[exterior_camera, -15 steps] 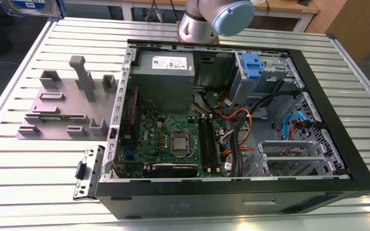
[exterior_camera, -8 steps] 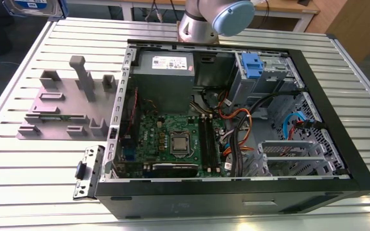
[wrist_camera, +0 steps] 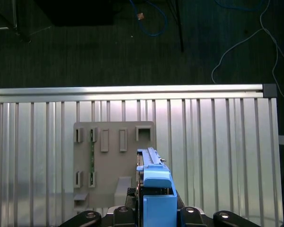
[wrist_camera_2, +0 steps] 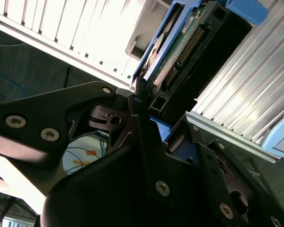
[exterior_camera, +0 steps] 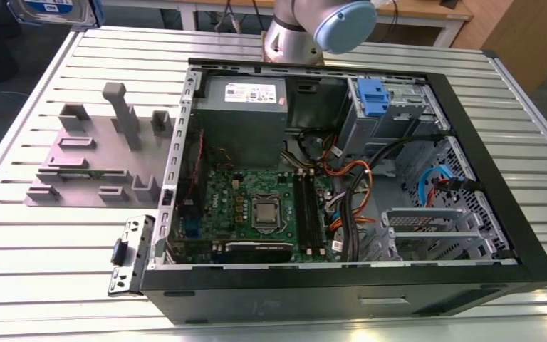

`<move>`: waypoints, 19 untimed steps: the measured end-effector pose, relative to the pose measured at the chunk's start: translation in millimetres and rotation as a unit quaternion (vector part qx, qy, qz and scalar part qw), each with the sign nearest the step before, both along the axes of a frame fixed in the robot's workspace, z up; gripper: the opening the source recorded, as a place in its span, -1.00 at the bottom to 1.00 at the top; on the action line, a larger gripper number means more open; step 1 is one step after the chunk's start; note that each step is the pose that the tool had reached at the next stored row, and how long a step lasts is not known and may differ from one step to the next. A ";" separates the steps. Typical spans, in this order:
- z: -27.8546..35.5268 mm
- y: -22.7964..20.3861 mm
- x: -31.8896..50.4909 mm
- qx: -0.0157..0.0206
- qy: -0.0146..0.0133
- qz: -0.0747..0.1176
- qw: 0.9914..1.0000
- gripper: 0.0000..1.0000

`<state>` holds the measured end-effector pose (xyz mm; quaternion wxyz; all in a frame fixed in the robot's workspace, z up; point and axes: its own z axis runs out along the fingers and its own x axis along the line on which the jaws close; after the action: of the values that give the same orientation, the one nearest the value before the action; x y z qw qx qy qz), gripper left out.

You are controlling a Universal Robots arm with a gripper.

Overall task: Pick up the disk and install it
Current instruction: 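Pick up the disk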

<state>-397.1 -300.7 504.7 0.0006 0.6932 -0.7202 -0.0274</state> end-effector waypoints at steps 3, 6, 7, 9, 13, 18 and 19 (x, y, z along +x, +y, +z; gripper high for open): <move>0.0 0.0 1.8 0.000 0.000 0.000 1.000 -0.27; 0.0 0.0 3.6 0.000 0.000 0.000 1.000 -0.27; -0.1 0.0 4.1 0.000 0.000 0.000 1.000 -0.27; 0.0 0.0 5.2 0.000 0.000 0.000 1.000 -0.27; -0.1 0.0 7.4 0.000 0.000 0.000 1.000 -0.27; -0.1 0.0 10.6 0.000 0.000 0.000 1.000 -0.27; -0.1 0.0 11.3 0.000 0.000 0.000 1.000 -0.27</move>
<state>-385.8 -300.7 504.7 0.0006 0.6932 -0.7202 -0.0275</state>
